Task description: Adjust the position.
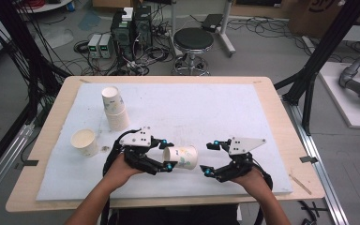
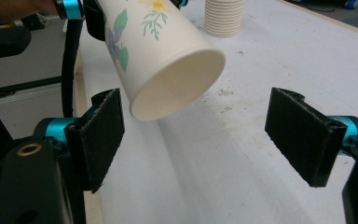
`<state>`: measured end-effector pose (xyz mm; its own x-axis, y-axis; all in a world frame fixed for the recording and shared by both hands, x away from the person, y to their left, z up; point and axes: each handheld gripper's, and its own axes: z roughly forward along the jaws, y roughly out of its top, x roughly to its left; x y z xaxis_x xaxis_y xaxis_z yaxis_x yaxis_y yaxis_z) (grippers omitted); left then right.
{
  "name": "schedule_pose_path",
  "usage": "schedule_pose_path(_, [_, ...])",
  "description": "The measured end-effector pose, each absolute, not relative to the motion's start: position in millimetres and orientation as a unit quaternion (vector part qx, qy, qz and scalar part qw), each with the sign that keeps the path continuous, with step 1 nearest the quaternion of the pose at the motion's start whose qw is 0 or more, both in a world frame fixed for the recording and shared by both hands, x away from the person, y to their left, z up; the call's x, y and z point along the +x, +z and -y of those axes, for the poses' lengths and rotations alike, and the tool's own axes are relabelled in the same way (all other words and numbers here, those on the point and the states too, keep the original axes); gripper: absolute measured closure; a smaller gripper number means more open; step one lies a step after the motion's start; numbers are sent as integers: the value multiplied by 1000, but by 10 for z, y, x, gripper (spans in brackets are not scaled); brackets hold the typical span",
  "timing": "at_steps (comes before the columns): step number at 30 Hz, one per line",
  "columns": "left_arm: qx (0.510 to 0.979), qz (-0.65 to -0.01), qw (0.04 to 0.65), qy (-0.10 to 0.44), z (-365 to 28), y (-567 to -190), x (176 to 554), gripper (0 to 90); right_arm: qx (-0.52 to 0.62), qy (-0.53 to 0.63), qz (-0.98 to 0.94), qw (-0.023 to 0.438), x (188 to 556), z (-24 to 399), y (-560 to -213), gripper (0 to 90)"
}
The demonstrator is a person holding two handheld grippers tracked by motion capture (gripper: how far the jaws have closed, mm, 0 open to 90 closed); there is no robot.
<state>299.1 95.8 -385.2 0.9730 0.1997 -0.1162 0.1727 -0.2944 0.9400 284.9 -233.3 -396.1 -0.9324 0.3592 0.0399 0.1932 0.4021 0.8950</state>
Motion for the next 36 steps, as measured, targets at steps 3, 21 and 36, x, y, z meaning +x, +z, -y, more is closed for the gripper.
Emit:
schedule_pose_path(3, [801,-112,589,13,-967,-3834,2981,359,163,525,-831,81,2853,2335,-3973,202])
schedule_pose_path(21, [792,-95,603,6,-966,-3772,2947,359,144,529,-835,59,2847,2294,-4011,204])
schedule_pose_path(36, [787,-68,613,-21,-904,-3767,2925,359,110,541,-833,32,2834,2156,-4009,204])
